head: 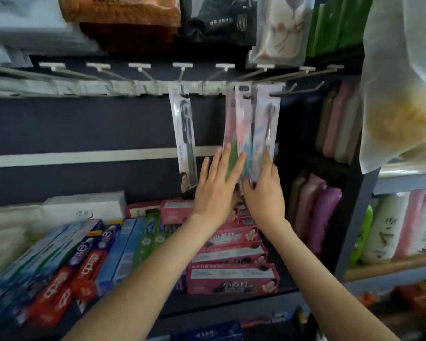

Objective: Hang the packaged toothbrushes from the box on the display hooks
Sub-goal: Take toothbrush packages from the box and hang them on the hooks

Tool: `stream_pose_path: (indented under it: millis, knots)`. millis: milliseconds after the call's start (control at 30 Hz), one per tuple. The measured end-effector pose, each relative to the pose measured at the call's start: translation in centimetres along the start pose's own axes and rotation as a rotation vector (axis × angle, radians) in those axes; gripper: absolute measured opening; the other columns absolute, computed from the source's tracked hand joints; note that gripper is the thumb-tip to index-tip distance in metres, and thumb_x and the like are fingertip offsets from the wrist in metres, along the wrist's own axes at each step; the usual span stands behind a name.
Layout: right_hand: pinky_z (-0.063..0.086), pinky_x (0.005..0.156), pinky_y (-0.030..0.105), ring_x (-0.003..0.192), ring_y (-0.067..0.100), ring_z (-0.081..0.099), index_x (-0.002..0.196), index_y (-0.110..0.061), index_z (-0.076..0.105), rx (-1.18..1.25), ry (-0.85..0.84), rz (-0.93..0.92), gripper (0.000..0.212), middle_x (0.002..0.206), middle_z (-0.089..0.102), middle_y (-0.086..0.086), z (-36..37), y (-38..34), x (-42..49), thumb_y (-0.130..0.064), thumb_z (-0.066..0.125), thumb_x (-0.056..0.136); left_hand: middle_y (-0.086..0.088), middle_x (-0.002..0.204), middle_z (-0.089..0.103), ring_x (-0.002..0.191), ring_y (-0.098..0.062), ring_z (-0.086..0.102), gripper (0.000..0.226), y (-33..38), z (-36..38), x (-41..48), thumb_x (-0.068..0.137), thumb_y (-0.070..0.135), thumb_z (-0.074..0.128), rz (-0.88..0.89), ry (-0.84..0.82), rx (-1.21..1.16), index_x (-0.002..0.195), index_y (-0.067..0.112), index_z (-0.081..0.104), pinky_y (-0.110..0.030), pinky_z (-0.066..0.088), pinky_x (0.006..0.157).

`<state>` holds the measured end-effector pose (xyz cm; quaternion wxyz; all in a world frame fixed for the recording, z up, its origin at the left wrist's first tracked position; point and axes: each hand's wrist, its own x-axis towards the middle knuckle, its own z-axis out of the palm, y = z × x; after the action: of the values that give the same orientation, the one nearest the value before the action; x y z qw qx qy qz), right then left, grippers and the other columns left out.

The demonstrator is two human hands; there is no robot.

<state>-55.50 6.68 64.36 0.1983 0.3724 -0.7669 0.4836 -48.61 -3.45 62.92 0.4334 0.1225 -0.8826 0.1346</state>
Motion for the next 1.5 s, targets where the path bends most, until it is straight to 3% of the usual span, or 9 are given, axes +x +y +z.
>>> stream_pose_path:
  millis: [333, 533, 633, 700, 800, 933, 1200, 1367, 1500]
  knots:
    - [0.037, 0.101, 0.023, 0.140, 0.013, 0.030, 0.152, -0.019, 0.020, 0.005, -0.376, 0.060, 0.065, 0.154, 0.028, -0.002, 3.0, -4.6, -19.7, -0.029, 0.053, 0.096, -0.019, 0.159, 0.013, 0.147, -0.031, 0.008, 0.086, -0.9, -7.5, -22.0, 0.086, 0.022, 0.069, -0.165, -0.243, -0.270, 0.153, 0.014, 0.016, -0.044, 0.007, 0.117]
    - [0.049, 0.080, 0.028, 0.111, 0.008, 0.051, 0.146, -0.016, 0.034, -0.018, -0.700, 0.101, 0.063, 0.138, 0.047, 0.004, 8.6, -5.8, -35.0, -0.026, 0.062, 0.091, -0.017, 0.147, 0.040, 0.134, -0.029, 0.037, 0.059, -3.5, -10.8, -41.2, 0.092, 0.035, 0.047, -0.367, -0.426, -0.334, 0.143, 0.008, 0.034, -0.042, 0.036, 0.110]
    - [0.051, 0.074, 0.031, 0.106, 0.024, 0.061, 0.143, -0.010, 0.038, -0.054, -0.905, 0.128, 0.061, 0.132, 0.052, 0.010, 12.3, -4.2, -43.6, -0.022, 0.065, 0.090, -0.014, 0.137, 0.051, 0.124, -0.025, 0.044, 0.056, -3.6, -10.8, -52.2, 0.089, 0.037, 0.044, -0.482, -0.642, -0.301, 0.136, 0.006, 0.041, -0.037, 0.045, 0.101]
    - [0.050, 0.079, 0.032, 0.111, 0.028, 0.059, 0.149, -0.016, 0.028, -0.110, -1.083, 0.198, 0.064, 0.144, 0.043, 0.008, 14.7, -2.7, -48.9, -0.028, 0.058, 0.094, -0.012, 0.133, 0.055, 0.120, -0.024, 0.050, 0.055, -3.3, -10.5, -59.1, 0.089, 0.039, 0.048, -0.555, -0.856, -0.271, 0.134, 0.008, 0.048, -0.034, 0.050, 0.093]
    - [0.044, 0.095, 0.031, 0.130, 0.025, 0.045, 0.153, -0.025, 0.010, -0.195, -1.341, 0.263, 0.064, 0.156, 0.022, 0.002, 18.3, 0.4, -56.1, -0.036, 0.044, 0.100, -0.006, 0.146, 0.044, 0.132, -0.022, 0.045, 0.064, -3.2, -9.7, -67.4, 0.090, 0.041, 0.058, -0.705, -1.138, -0.233, 0.145, 0.013, 0.041, -0.032, 0.041, 0.104]
    - [0.033, 0.109, 0.035, 0.138, 0.025, 0.031, 0.153, -0.022, 0.014, -0.290, -1.554, 0.302, 0.058, 0.153, 0.030, 0.005, 23.3, 6.3, -64.1, -0.030, 0.040, 0.102, -0.002, 0.153, 0.030, 0.136, -0.021, 0.036, 0.071, -3.0, -7.0, -76.1, 0.090, 0.028, 0.061, -0.869, -1.248, -0.268, 0.151, 0.020, 0.026, -0.030, 0.033, 0.110]
    - [0.013, 0.118, 0.040, 0.142, 0.028, 0.022, 0.151, -0.009, 0.014, -0.613, -1.557, 0.023, 0.070, 0.154, 0.024, 0.012, 34.1, 17.1, -73.3, -0.007, 0.049, 0.091, -0.003, 0.155, 0.022, 0.140, -0.019, 0.029, 0.077, -1.7, 1.1, -87.4, 0.092, 0.027, 0.060, -0.957, -1.346, -0.240, 0.152, 0.019, 0.014, -0.035, 0.033, 0.113]
    - [0.049, 0.087, 0.048, 0.098, 0.038, 0.058, 0.122, 0.000, 0.053, -0.674, -1.307, -0.231, 0.066, 0.110, 0.060, 0.020, 37.7, 20.7, -75.9, 0.000, 0.076, 0.060, -0.005, 0.155, 0.026, 0.143, -0.020, 0.027, 0.080, -1.3, 4.4, -90.4, 0.088, 0.028, 0.066, -0.967, -1.316, -0.233, 0.152, 0.015, 0.018, -0.035, 0.029, 0.116]
    - [0.048, 0.080, 0.045, 0.095, 0.036, 0.054, 0.120, -0.001, 0.049, -0.593, -1.233, -0.329, 0.072, 0.109, 0.060, 0.021, 37.1, 21.1, -75.7, -0.001, 0.080, 0.055, -0.010, 0.154, 0.028, 0.143, -0.023, 0.025, 0.071, -1.2, 5.2, -89.9, 0.093, 0.025, 0.059, -0.885, -1.286, -0.211, 0.151, 0.011, 0.021, -0.037, 0.022, 0.119]
